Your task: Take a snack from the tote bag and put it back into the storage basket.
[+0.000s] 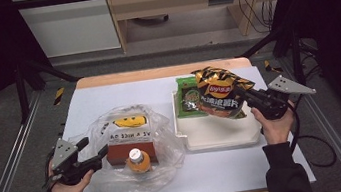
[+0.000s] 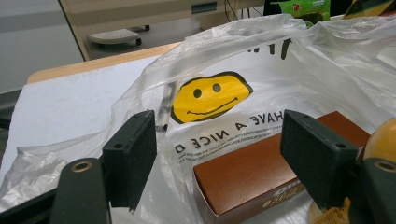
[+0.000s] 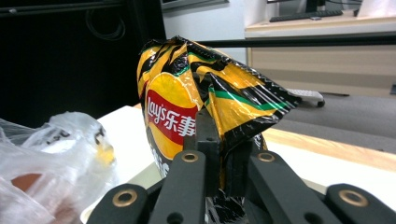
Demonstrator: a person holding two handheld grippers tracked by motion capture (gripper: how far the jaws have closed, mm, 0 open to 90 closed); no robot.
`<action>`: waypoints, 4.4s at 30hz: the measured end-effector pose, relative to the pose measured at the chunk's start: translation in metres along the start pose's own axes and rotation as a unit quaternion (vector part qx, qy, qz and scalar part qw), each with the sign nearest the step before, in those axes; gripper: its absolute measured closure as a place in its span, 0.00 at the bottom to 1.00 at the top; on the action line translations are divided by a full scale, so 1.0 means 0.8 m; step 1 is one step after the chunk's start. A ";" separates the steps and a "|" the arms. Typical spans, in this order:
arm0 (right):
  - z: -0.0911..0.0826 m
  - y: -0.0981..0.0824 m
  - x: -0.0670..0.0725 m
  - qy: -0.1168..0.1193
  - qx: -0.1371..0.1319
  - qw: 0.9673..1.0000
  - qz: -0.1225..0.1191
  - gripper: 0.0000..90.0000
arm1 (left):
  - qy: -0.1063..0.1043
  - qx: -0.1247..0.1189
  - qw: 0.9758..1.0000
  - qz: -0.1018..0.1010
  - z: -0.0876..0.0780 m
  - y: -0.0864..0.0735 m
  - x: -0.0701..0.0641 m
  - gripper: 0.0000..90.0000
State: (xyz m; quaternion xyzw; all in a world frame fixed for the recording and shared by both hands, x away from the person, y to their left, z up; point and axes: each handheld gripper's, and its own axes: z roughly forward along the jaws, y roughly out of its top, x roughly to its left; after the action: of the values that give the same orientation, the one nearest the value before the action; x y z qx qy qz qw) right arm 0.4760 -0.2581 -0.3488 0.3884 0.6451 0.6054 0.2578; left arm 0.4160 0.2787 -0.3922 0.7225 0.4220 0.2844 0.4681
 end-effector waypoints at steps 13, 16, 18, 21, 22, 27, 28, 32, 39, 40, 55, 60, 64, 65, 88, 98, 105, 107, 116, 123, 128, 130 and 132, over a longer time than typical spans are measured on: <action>-0.007 -0.024 -0.034 -0.025 0.022 0.999 0.018 0.98 | 0.003 0.004 1.000 0.002 0.003 0.000 -0.003 0.30; -0.001 -0.029 -0.043 -0.035 0.031 0.999 0.025 0.98 | 0.003 0.006 1.000 0.003 0.005 -0.001 -0.003 0.30; 0.002 -0.031 -0.045 -0.037 0.037 0.998 0.027 0.97 | 0.003 0.006 1.000 0.002 0.005 -0.001 -0.003 0.29; 0.015 -0.034 -0.052 -0.044 0.053 0.997 0.031 0.97 | 0.004 0.005 1.000 0.002 0.004 -0.001 -0.002 0.29; 0.015 -0.034 -0.052 -0.044 0.053 0.997 0.031 0.97 | 0.003 0.004 1.000 0.001 0.004 -0.001 -0.002 0.29; 0.023 -0.037 -0.064 -0.048 0.055 0.996 0.058 0.97 | 0.004 0.004 1.000 -0.001 0.004 -0.002 0.000 0.29; 0.026 -0.036 -0.069 -0.052 0.057 0.995 0.061 0.97 | 0.003 0.004 1.000 0.000 0.004 -0.002 0.000 0.29; 0.034 -0.036 -0.074 -0.070 0.053 0.995 0.049 0.92 | 0.003 0.006 1.000 0.001 0.005 -0.002 -0.001 0.29; 0.048 -0.041 -0.081 -0.114 0.035 0.992 0.026 0.82 | 0.001 0.008 1.000 -0.002 0.007 -0.004 0.000 0.29; 0.050 -0.042 -0.082 -0.121 0.034 0.992 0.021 0.79 | 0.001 0.009 1.000 -0.001 0.007 -0.004 0.000 0.29; 0.038 -0.038 -0.076 -0.186 0.044 0.982 -0.002 0.44 | 0.001 0.012 1.000 -0.003 0.009 -0.005 0.000 0.29; 0.027 -0.042 -0.065 -0.177 0.050 0.983 -0.004 0.49 | 0.001 0.013 1.000 -0.004 0.009 -0.006 0.000 0.29; 0.023 -0.053 -0.055 -0.167 0.068 0.984 0.000 0.52 | 0.001 0.014 1.000 -0.004 0.009 -0.006 0.000 0.29; 0.024 -0.056 -0.053 -0.161 0.069 0.984 0.003 0.55 | 0.001 0.014 1.000 -0.004 0.010 -0.006 0.000 0.29; 0.031 -0.053 -0.067 -0.195 0.093 0.976 0.004 0.66 | -0.001 0.019 1.000 -0.003 0.012 -0.008 0.000 0.29; 0.017 -0.052 -0.045 -0.197 0.077 0.977 -0.020 0.93 | -0.002 0.020 1.000 -0.004 0.012 -0.008 0.000 0.29; 0.027 -0.037 -0.055 -0.188 0.085 0.978 0.004 1.00 | -0.003 0.018 1.000 -0.006 0.011 -0.008 0.001 0.30; 0.033 -0.030 -0.060 -0.177 0.095 0.980 0.011 1.00 | -0.003 0.018 1.000 -0.007 0.011 -0.008 0.002 0.30; 0.046 -0.030 -0.080 -0.232 0.120 0.965 0.013 0.48 | -0.006 0.016 1.000 -0.006 0.010 -0.007 0.001 0.30; 0.022 -0.036 -0.055 -0.211 0.078 0.974 -0.010 0.50 | -0.006 0.017 1.000 -0.006 0.011 -0.007 0.000 0.30; 0.021 -0.054 -0.034 -0.164 0.101 0.981 -0.009 0.83 | -0.006 0.018 1.000 -0.007 0.012 -0.007 -0.001 0.30; 0.027 -0.057 -0.033 -0.163 0.116 0.980 -0.010 0.87 | -0.007 0.019 1.000 -0.005 0.012 -0.007 -0.001 0.30; 0.039 -0.064 -0.032 -0.166 0.141 0.976 -0.009 0.92 | -0.007 0.019 1.000 -0.005 0.012 -0.007 -0.001 0.30</action>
State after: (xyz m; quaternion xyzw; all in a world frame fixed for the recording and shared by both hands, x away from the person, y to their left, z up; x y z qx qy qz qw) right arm 0.5061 -0.2587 -0.4068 0.5105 0.6756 0.4327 0.3093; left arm 0.4212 0.2747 -0.4013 0.7311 0.4272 0.2691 0.4589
